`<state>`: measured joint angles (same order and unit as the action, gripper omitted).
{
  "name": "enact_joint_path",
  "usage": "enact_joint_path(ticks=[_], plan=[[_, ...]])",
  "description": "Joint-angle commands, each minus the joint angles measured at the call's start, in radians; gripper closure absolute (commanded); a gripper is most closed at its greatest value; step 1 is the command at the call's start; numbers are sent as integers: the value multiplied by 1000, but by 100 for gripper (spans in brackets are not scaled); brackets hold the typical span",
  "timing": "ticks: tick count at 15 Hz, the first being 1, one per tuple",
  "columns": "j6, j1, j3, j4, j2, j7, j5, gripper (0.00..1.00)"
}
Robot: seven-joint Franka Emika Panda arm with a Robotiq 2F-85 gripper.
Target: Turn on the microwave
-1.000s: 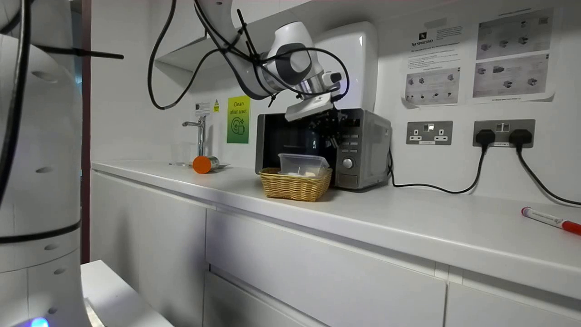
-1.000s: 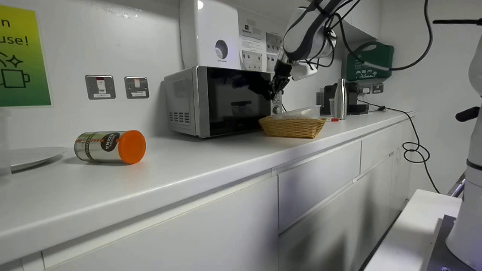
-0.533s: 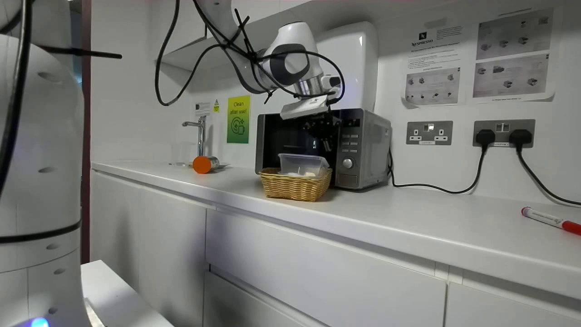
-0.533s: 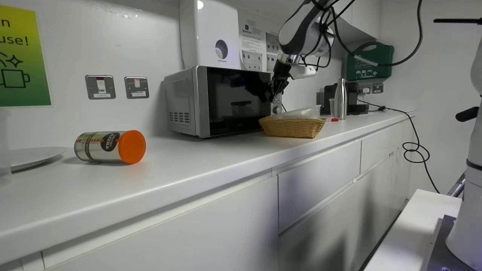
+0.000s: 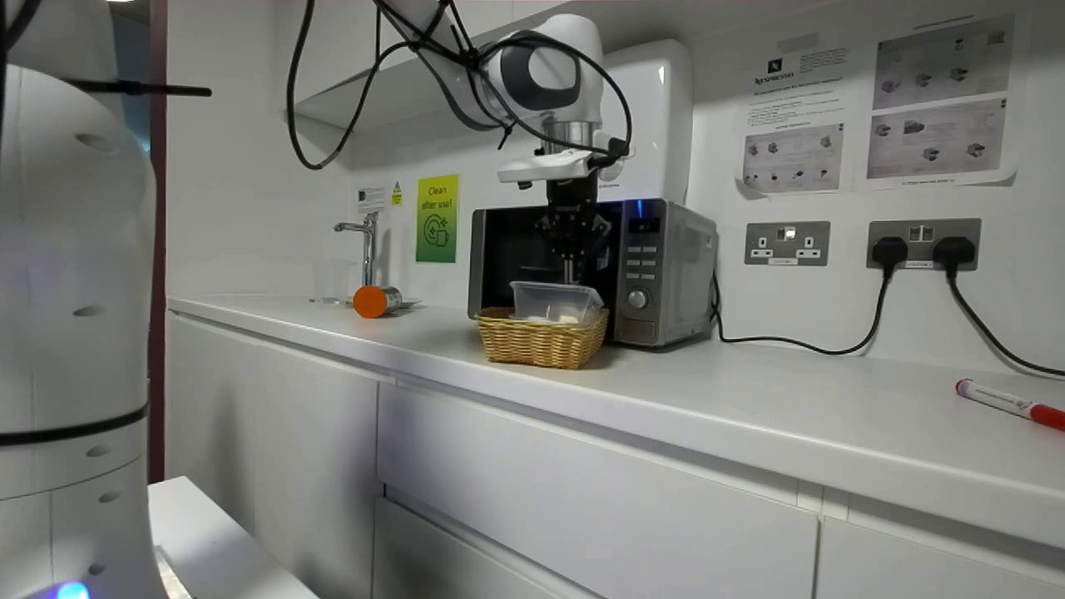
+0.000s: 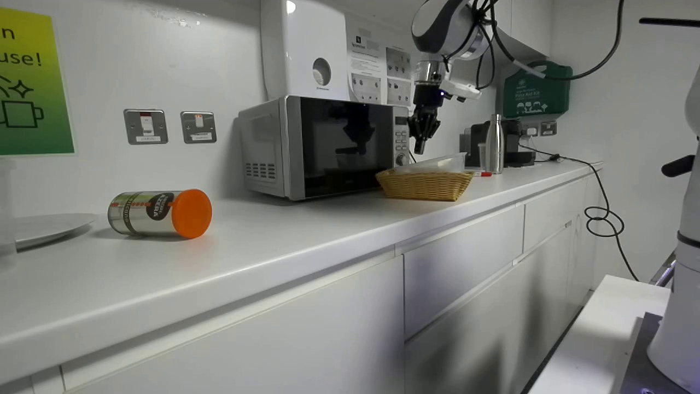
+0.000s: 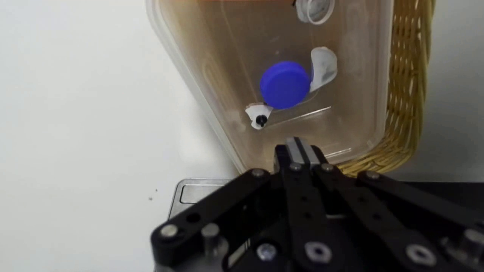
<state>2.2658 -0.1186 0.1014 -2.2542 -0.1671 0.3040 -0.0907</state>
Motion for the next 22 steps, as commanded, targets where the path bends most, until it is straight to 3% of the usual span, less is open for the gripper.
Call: enact_joint_path(ticks=[1,11,12,14,18,22], plan=[[-121,6,17,30,-46,-17,38,100],[-312,32,4,-1,-122,-19,78,100],[-316,33,4,-6,-123,-18,80,74],[-299,37,8,-19,-125,-13,66,68],[-298,47,19,-38,-130,16,13,37],[-266,40,15,-49,-143,2,40,8]])
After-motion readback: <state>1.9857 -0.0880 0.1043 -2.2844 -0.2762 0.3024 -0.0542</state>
